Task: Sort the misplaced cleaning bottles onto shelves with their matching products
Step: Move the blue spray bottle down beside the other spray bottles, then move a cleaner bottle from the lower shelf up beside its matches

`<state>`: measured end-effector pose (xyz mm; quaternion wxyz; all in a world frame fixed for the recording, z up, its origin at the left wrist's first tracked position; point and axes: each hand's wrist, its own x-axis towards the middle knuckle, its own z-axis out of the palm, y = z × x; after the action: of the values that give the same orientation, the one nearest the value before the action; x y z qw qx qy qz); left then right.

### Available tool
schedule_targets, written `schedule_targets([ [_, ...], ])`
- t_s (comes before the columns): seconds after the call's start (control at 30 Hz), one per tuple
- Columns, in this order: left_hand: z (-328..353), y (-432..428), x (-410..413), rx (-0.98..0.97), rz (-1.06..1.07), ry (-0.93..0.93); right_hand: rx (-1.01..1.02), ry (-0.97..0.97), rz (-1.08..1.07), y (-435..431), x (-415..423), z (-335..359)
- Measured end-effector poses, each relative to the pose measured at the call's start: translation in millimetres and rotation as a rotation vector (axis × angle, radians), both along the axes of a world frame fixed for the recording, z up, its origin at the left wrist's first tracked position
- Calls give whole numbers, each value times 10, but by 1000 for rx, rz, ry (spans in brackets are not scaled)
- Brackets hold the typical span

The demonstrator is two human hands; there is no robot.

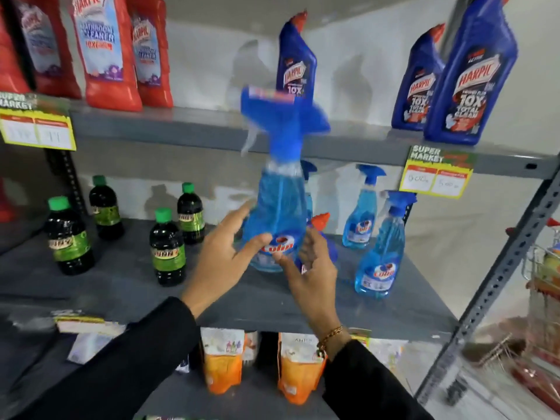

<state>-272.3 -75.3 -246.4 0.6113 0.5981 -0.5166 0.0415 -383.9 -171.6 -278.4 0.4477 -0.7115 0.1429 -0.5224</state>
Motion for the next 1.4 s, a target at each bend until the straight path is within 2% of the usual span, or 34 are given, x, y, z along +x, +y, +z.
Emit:
schedule_targets([
  [0.1,-443,-45,233,196,-5,-3,153,137,99,-122,179,-443],
  [0.2,-777,-182,424,375,70,49,201,272,64,-212,348,-732],
  [0.4,-1065,-451,800,536,49,168,245,432,37,-405,697,-935],
  [0.6,-1100,-591,974,546,60,169,189,481,-26,-562,875,-977],
  [0.7,-1207,-580,899,463,142,118,176,511,-11,-558,843,-1020],
  [0.73,-1277,-562,840,396,208,90,137,515,-65,-539,808,-1050],
  [0.8,-1431,-534,698,228,369,37,-37,443,-303,-501,709,-1126],
  [0.87,-1539,-544,529,131,363,78,-192,392,-518,-485,577,-1227],
  [0.9,-1582,-586,446,141,288,106,-188,386,-577,-511,506,-1275],
  [0.97,-1630,-751,290,232,120,127,11,400,-603,-674,384,-1325],
  [1.03,-1595,-957,184,304,-26,186,211,466,-517,-901,312,-1306],
  [1.07,-1551,-1077,139,329,-72,219,231,481,-448,-1003,279,-1276],
  [1.17,-1375,-1409,57,392,-70,220,280,405,-241,-1137,244,-1138],
  [1.27,-1196,-1608,32,400,21,203,323,359,-229,-1144,228,-1037],
  [1.4,-1143,-1561,-25,388,82,202,318,413,-243,-1073,142,-1038],
])
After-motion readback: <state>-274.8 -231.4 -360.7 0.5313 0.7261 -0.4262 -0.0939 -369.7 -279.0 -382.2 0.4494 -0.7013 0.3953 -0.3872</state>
